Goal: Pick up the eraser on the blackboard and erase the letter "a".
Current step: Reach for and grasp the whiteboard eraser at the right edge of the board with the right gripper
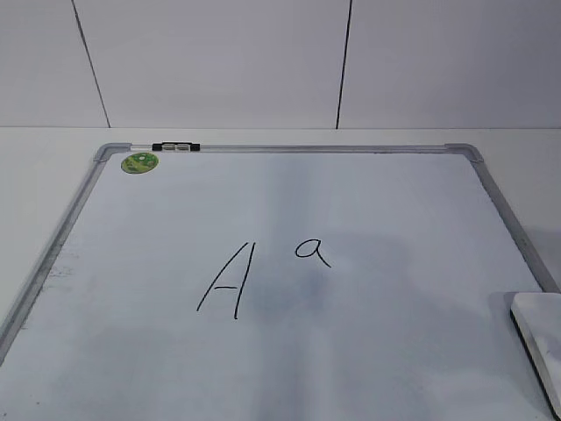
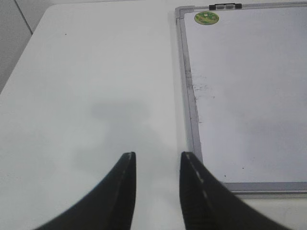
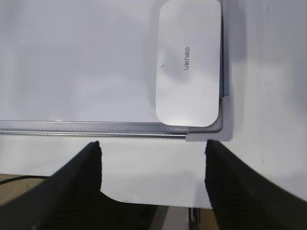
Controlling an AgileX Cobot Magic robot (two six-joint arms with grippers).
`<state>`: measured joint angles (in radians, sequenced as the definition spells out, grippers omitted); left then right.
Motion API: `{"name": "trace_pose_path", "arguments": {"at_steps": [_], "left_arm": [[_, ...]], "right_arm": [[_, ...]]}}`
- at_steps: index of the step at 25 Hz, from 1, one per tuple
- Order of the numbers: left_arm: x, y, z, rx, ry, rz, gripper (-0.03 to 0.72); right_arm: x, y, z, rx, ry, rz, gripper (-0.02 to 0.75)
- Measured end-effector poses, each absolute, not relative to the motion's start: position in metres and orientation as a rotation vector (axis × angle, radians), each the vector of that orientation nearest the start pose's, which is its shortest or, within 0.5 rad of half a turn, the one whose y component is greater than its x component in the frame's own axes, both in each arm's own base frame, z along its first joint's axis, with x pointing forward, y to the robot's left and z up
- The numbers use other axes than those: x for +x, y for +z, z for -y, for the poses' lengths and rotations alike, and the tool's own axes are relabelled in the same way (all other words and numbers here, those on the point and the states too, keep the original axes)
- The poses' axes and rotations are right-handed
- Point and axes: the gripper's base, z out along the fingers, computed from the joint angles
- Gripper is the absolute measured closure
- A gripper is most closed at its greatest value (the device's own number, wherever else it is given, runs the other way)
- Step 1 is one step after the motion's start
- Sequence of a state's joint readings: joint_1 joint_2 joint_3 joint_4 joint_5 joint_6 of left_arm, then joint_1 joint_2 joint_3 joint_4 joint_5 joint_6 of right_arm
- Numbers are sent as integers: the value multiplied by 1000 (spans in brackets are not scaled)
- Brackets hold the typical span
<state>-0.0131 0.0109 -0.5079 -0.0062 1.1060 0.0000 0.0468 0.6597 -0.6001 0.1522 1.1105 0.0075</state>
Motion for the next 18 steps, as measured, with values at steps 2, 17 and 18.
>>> {"name": "trace_pose_path", "arguments": {"at_steps": [2,17,18], "left_arm": [[-6,276,0,14,-15,-2093,453],[-6,276,0,14,-15,-2093,453],[-6,276,0,14,-15,-2093,453]], "right_arm": [[97,273,-17,2,225,-2681,198],[121,256,-20,16,197,-2825,197],[122,255,-20,18,194,-2827,197]]}}
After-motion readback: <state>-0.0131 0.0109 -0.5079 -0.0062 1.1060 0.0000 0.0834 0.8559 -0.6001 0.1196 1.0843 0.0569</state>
